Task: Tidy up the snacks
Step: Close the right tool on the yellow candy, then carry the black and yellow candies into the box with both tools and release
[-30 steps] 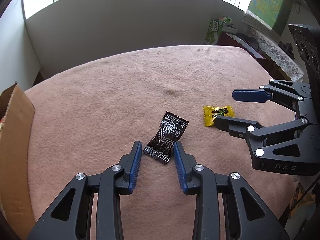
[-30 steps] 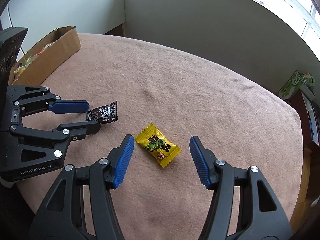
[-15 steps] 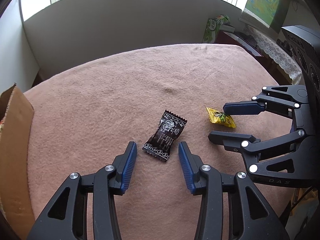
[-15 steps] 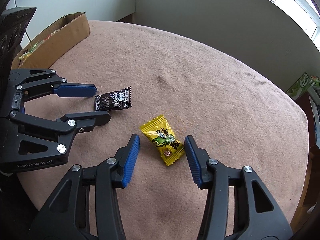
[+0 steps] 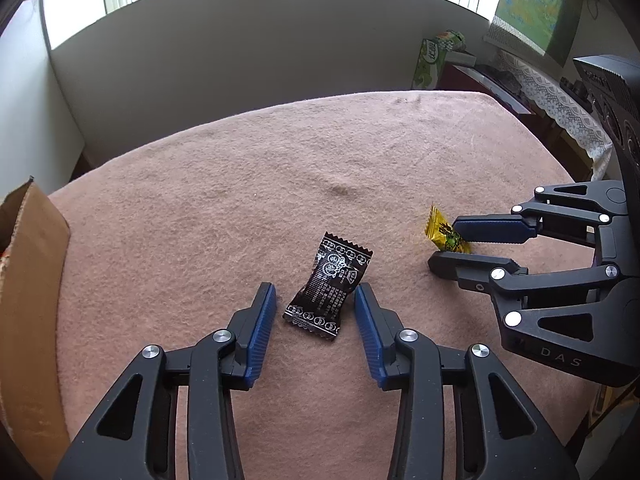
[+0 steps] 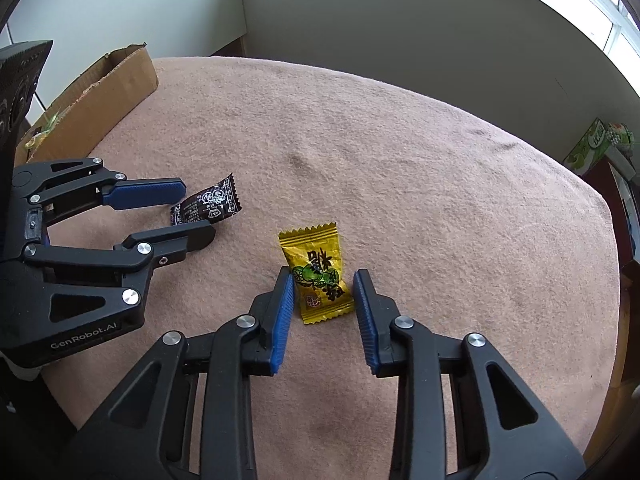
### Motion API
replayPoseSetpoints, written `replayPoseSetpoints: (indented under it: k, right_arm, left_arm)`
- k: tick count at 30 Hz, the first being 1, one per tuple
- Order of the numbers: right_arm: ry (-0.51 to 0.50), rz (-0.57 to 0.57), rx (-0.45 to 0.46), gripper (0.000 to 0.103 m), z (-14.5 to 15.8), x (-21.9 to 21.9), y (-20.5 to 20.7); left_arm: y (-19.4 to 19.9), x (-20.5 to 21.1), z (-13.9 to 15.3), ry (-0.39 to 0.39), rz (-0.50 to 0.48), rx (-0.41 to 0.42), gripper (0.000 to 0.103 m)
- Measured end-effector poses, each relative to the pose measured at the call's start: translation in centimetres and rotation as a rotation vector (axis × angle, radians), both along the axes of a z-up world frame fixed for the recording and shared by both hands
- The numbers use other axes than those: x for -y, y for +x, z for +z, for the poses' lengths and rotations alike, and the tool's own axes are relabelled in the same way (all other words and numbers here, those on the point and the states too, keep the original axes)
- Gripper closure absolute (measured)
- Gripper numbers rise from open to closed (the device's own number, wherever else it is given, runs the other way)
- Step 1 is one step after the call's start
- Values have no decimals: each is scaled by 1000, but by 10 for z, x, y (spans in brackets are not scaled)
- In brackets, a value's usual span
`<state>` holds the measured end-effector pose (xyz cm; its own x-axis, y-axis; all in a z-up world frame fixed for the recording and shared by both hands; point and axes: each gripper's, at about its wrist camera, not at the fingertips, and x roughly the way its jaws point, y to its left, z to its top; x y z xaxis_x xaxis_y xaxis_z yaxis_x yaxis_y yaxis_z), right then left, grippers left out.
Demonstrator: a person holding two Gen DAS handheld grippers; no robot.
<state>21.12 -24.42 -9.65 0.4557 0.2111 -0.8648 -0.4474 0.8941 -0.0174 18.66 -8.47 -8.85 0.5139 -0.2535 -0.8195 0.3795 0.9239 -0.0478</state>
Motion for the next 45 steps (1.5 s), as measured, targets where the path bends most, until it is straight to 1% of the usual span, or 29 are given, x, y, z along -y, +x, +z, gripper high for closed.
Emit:
replayPoseSetpoints:
  k: [2, 4, 10, 12, 15, 20, 23, 26, 29, 33, 38, 45]
  right_arm:
    - [5, -16, -1, 75, 1, 3, -1]
    - [18, -33, -3, 75, 2, 11, -3]
    - [48, -79, -9, 75, 5, 24, -7]
    - [59, -88, -7, 75, 7, 27, -8]
    - [74, -98, 4, 75, 16, 35, -15]
    - [109, -116, 39, 75, 33, 32, -21]
    - [138, -116, 59, 75, 46, 29, -24]
    - [147, -105, 83, 75, 58, 22, -30]
    - [164, -87, 100, 75, 69, 6, -32]
    - [170, -39, 121, 75, 80, -26, -33]
    - [177, 35, 132, 75, 87, -73, -33]
    - [190, 127, 137, 75, 88, -144, -33]
  left_arm:
    - [0, -2, 0, 0, 6, 0, 72]
    - [0, -6, 1, -1, 19, 2, 77]
    - [0, -16, 1, -20, 30, -5, 77]
    - [-2, -20, 3, -38, 35, -7, 77]
    - [-4, -24, 9, -60, 41, 5, 77]
    - [-9, -34, 22, -109, 46, 19, 77]
    - [-19, -40, 37, -135, 41, 51, 77]
    - [-33, -51, 55, -139, 46, 116, 77]
    - [-40, -69, 68, -169, 61, 154, 77]
    - [-44, -94, 75, -190, 103, 179, 77]
    - [-52, -122, 74, -182, 159, 204, 77]
    - [-69, -179, 75, -184, 274, 241, 77]
